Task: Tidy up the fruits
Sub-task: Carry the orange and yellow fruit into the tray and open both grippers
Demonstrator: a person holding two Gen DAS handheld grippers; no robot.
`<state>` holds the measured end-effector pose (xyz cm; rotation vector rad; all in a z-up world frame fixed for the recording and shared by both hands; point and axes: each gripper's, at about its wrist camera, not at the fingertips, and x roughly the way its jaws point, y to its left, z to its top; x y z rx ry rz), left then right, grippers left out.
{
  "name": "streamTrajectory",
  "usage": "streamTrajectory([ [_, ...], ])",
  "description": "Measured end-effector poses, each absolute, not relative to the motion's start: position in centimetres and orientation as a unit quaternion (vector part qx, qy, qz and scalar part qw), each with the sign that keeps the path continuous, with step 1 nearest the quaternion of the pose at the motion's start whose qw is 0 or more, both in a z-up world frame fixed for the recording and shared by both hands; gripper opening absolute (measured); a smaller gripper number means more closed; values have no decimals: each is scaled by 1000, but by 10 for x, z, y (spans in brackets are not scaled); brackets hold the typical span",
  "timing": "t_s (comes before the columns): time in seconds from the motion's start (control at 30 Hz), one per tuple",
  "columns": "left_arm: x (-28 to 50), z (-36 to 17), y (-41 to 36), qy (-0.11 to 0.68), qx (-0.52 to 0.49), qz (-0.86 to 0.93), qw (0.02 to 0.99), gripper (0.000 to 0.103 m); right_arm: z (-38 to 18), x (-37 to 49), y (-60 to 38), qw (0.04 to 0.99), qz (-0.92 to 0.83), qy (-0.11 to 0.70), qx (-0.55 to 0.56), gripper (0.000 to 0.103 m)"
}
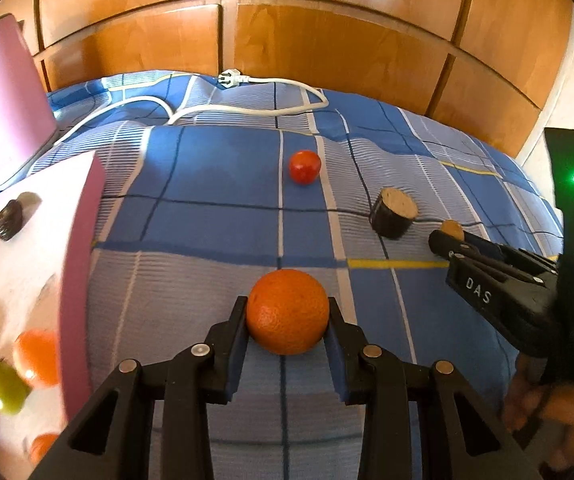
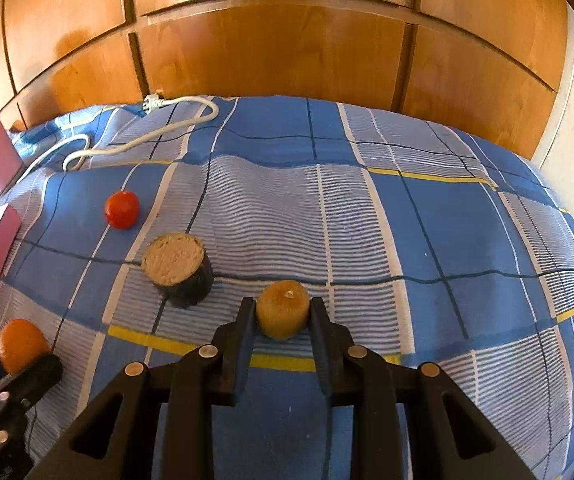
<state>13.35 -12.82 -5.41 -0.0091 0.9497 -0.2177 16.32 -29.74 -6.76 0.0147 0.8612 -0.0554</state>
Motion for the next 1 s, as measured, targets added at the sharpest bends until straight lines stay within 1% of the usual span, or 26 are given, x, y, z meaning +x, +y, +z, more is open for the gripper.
streamTrajectory([
  [0.47, 96, -22, -94, 422, -8, -98, 901, 36, -68, 100, -272, 909, 2, 417, 18, 26],
  [0.73, 81, -6, -67, 401, -27, -89, 912, 36, -67, 83, -238, 905, 38, 423, 8, 26],
  [1.0, 69, 6, -41, 382, -36, -71, 921, 36, -59, 75, -213, 901, 71, 426, 33, 25],
])
